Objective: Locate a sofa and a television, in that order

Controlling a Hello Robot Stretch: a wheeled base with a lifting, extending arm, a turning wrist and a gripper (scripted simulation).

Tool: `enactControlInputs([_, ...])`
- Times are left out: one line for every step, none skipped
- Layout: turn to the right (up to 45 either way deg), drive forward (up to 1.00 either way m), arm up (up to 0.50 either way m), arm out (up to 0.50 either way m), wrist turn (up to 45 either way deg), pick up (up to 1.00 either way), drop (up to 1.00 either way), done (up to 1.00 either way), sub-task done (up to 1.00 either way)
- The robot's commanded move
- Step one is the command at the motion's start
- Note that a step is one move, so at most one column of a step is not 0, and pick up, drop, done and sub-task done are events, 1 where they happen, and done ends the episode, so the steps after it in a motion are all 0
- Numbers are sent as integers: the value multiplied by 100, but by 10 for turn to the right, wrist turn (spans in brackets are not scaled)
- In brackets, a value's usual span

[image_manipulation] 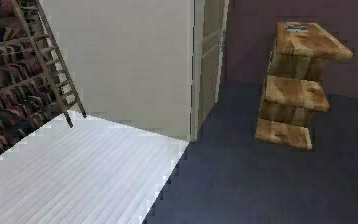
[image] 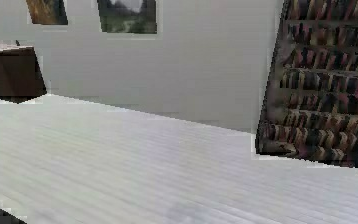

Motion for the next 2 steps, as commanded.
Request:
enactControlInputs([-210,0,0,0,0,0,0,0,0])
enactControlInputs([0,50,0,0,0,0,0,0,0])
